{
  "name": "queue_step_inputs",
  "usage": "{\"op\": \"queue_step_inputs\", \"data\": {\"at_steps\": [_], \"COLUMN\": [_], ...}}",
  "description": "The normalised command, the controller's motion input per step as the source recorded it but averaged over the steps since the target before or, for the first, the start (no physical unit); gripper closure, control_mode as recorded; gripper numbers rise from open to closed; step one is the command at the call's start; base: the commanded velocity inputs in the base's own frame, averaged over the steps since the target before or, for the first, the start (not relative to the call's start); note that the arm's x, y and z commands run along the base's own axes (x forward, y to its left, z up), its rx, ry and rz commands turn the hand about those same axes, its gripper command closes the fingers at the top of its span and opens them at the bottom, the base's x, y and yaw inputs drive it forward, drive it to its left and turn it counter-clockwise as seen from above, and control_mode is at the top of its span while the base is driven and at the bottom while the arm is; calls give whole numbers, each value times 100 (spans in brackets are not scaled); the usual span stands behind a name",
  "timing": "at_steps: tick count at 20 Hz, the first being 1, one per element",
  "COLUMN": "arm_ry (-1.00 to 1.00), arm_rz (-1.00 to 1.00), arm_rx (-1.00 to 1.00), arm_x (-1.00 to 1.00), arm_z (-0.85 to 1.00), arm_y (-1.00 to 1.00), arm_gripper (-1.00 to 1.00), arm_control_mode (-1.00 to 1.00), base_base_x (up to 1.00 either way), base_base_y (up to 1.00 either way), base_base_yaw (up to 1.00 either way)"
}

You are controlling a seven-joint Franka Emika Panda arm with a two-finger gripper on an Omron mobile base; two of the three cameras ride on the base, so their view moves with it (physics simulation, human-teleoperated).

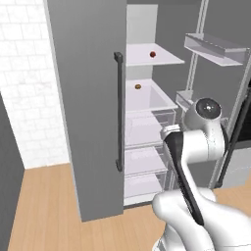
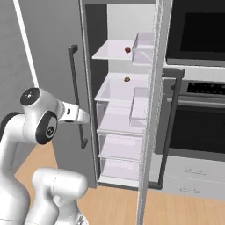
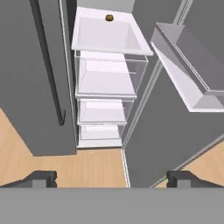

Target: Take the strawberry from the fridge and place it on top of the pancake, located on the dining counter.

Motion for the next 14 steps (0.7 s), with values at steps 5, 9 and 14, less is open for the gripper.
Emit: {"op": "queue_step_inputs", "data": {"at_steps": [5,9,14], "arm_ry": [0,0,0], "arm_rz": [0,0,0], "arm_rx": [0,0,0], "arm_x": [0,0,0], "arm_z": [0,0,0], "arm_y": [0,0,0], "arm_gripper": [-100,-100,-100], "arm_control_mode": [100,100,100], "base_base_x": [90,96,57], "base_base_y": [-4,-9,-28], "base_base_yaw": [-18,-5,-19]}}
